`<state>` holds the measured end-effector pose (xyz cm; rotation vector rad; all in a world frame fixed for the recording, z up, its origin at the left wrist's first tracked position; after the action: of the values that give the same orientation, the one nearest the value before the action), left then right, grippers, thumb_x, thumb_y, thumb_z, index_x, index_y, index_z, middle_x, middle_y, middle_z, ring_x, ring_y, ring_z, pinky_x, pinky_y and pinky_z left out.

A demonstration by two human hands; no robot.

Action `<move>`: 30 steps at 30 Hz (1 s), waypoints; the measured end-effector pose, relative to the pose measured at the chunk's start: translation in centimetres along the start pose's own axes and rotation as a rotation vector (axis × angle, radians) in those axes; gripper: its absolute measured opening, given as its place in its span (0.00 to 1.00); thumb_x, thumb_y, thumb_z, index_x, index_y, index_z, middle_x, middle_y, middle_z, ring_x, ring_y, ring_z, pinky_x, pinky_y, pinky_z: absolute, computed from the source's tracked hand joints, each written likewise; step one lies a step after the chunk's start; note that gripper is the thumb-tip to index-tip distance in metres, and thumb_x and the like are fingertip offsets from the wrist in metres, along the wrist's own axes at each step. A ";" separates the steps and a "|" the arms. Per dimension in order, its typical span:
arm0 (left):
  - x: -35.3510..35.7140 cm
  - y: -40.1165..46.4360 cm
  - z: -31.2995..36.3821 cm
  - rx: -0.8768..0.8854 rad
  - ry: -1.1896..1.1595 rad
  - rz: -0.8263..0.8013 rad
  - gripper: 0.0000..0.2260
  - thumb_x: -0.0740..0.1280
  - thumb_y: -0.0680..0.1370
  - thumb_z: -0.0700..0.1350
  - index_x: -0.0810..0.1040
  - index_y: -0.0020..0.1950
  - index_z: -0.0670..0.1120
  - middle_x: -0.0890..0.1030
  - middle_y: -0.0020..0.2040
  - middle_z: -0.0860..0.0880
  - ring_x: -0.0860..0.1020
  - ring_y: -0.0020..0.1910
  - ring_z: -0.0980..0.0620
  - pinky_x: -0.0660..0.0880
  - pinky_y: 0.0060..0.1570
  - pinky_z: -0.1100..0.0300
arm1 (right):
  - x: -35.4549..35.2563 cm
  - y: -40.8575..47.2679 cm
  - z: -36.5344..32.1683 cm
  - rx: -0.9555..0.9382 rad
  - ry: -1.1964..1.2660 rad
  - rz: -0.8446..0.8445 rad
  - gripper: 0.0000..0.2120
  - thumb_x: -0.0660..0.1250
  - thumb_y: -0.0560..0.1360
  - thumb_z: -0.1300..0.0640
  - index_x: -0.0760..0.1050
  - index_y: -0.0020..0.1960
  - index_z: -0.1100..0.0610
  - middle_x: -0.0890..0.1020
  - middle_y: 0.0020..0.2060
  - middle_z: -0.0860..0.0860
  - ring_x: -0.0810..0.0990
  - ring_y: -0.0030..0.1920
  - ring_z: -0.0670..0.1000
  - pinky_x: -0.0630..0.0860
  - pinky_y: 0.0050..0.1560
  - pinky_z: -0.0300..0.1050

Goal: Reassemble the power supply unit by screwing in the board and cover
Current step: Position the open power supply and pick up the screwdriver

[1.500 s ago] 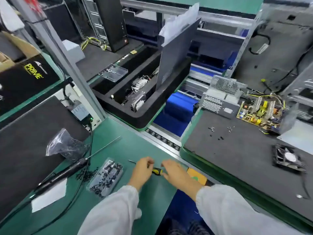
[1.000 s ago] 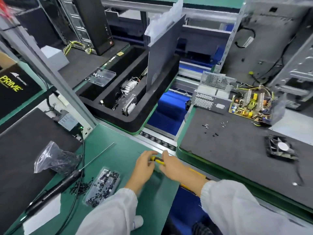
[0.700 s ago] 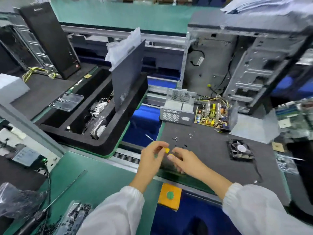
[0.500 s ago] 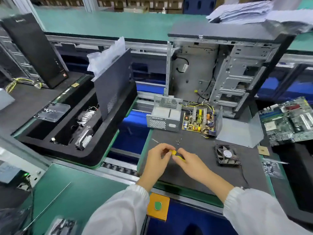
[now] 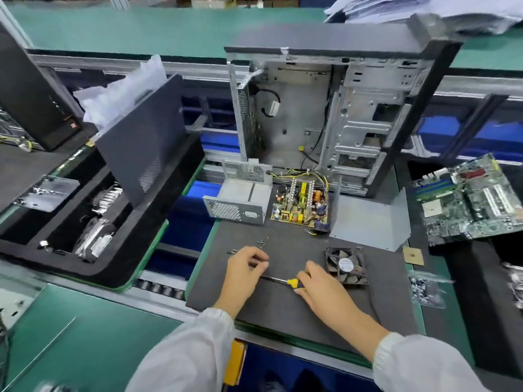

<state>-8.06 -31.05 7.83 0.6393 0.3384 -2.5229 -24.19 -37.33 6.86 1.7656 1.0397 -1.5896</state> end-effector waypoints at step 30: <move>3.3 10.8 8.6 0.229 0.185 0.000 0.15 0.71 0.76 0.40 0.76 0.61 0.44 0.73 0.59 0.45 0.74 0.56 0.51 0.72 0.60 0.58 | -9.2 1.2 13.6 0.464 -0.029 0.359 0.07 0.64 0.77 0.57 0.77 0.51 0.59 0.77 0.47 0.54 0.73 0.51 0.58 0.67 0.49 0.50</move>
<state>-8.05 -44.56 12.35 0.9641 0.1138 -2.5288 -30.88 -50.74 13.65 2.0722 0.3175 -1.7011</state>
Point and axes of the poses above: each hand's wrist, its own y-axis towards the middle knuckle, its own x-axis out of the palm, z = x × y, the point moved 6 cm from there along y, towards the middle knuckle
